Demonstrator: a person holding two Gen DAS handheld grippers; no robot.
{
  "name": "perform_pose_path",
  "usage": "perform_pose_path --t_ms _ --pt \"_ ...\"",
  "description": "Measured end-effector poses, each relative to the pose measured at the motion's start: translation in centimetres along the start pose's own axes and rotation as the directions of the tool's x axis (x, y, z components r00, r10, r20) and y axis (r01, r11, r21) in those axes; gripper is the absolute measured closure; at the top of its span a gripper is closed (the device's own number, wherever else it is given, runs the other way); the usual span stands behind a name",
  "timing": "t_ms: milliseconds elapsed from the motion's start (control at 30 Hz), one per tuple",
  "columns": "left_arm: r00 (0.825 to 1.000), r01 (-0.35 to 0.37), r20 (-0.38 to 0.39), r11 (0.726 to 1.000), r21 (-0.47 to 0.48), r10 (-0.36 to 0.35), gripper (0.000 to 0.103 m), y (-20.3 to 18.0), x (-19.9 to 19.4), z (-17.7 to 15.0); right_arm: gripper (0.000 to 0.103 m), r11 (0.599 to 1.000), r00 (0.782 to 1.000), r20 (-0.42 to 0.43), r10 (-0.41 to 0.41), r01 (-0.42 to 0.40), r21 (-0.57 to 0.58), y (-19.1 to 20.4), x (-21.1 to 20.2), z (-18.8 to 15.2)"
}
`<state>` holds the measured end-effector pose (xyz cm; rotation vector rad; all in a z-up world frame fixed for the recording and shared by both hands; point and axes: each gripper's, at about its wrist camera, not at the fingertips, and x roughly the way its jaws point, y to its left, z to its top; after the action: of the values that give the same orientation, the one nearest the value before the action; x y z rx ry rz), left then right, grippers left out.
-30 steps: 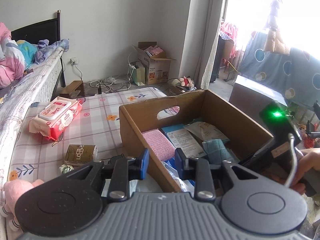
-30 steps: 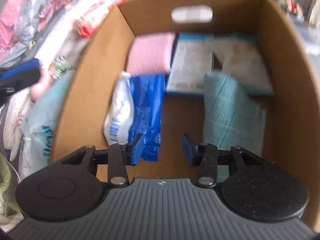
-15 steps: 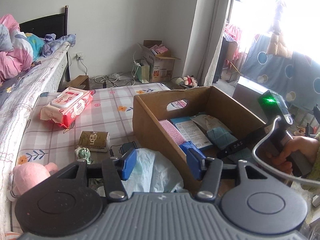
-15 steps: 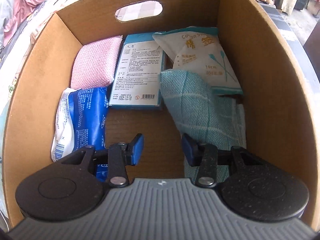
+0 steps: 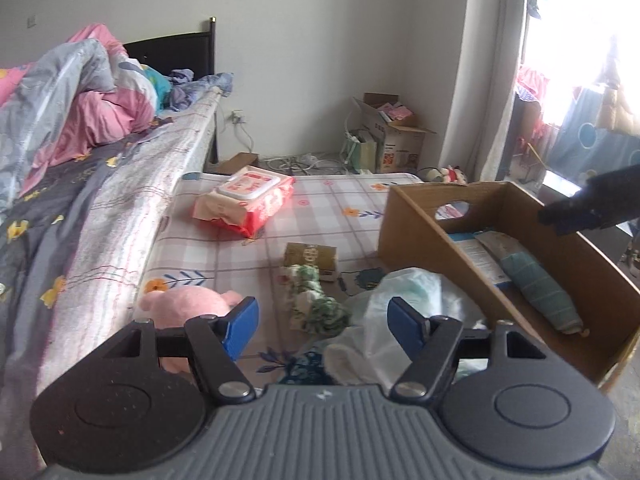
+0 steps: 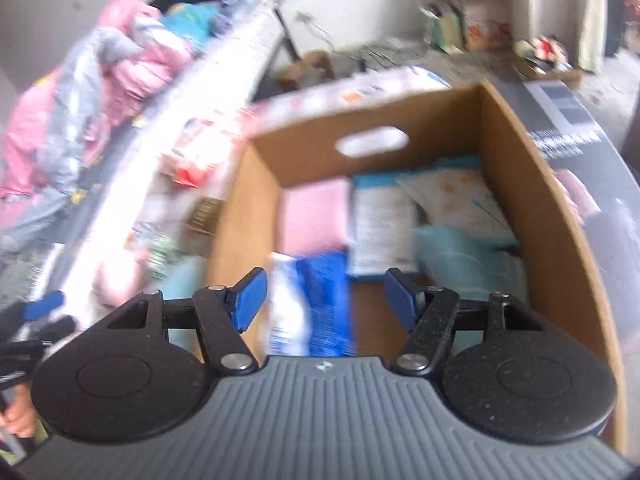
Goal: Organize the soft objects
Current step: 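Move the right gripper back to the pile and grasp the pink plush toy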
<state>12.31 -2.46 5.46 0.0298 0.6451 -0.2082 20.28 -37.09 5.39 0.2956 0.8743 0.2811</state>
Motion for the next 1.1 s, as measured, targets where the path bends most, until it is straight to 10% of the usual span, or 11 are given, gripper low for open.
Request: perform_pose_path --t_ms 367,733,1100 --pt "0.982 -0.175 -0.061 0.983 0.052 0.178 0.028 5.0 4.0 -0.9 0.038 0.924 0.909 -0.167 0.381 -0.377 0.059 16.4 9.7 4.0" --pt "0.961 -0.191 -0.208 0.982 -0.007 0.185 0.028 9.0 10.0 -1.5 0.039 0.912 0.841 -0.4 0.364 -0.233 0.339 20.5 27.1 2.8" --pt "0.967 -0.133 -0.228 0.988 -0.075 0.113 0.024 10.7 11.1 -1.5 0.039 0.913 0.835 -0.452 0.314 -0.136 0.384 21.9 33.7 1.8"
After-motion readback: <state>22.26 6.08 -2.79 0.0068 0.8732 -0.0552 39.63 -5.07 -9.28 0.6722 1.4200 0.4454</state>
